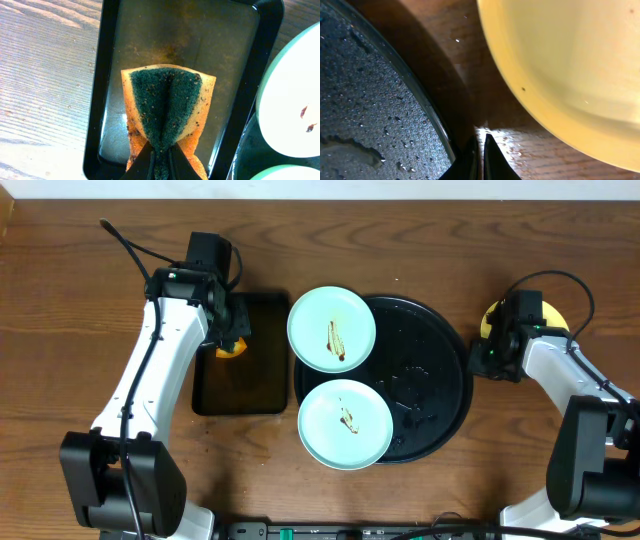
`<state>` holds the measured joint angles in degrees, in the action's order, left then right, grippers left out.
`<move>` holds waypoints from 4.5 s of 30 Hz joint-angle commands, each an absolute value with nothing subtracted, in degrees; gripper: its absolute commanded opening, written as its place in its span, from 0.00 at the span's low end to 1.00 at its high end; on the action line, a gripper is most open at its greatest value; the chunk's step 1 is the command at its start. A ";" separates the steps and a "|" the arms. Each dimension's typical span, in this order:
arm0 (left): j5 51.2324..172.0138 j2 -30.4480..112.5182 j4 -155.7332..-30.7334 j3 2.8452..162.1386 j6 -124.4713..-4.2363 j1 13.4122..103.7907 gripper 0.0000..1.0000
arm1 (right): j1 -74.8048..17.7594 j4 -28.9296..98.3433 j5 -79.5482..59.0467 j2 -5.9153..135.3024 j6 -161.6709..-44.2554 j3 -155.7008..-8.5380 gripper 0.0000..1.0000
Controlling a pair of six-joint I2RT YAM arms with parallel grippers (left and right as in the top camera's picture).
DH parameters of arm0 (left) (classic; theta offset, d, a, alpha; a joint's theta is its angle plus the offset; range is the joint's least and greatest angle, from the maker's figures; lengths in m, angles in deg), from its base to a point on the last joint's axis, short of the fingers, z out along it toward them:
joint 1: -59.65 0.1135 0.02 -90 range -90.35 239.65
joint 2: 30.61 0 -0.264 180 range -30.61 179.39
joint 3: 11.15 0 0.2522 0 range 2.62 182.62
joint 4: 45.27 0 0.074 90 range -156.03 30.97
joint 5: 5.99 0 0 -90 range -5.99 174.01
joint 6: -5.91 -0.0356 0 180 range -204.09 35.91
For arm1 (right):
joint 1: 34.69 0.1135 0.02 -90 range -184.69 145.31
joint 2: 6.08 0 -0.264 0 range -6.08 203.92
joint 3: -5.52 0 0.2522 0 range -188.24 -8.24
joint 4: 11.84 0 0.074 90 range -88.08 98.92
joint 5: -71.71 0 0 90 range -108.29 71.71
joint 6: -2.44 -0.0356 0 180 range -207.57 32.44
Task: Clean dirty plates on tray and stack at the side
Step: 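Move the right gripper to the lower pale blue plate's rim, then bring the sponge with the left gripper over the pale blue plate, then wipe the pale blue plate with the sponge, right gripper holding rim, then return the sponge to the black tray with the left gripper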
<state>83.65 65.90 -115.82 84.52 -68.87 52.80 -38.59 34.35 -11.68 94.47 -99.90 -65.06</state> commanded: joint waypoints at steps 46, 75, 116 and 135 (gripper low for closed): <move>83.43 65.61 -116.65 84.02 -68.52 52.95 0.11 | -3.07 38.26 -5.17 87.94 -119.27 -52.95 0.01; 98.60 65.77 -105.27 79.06 -65.26 33.00 0.07 | -18.17 39.18 -20.01 87.92 -111.95 -54.42 0.01; 92.61 70.44 -94.73 75.72 -58.94 26.13 0.07 | -18.11 40.27 -19.77 87.92 -111.90 -54.42 0.02; 107.38 79.78 -99.47 74.78 -78.51 54.92 0.07 | -18.11 38.61 -16.73 87.92 -111.92 -53.00 0.15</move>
<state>96.00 75.95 -99.28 75.28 -71.25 53.72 -17.74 38.13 -13.61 86.80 -112.36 -54.94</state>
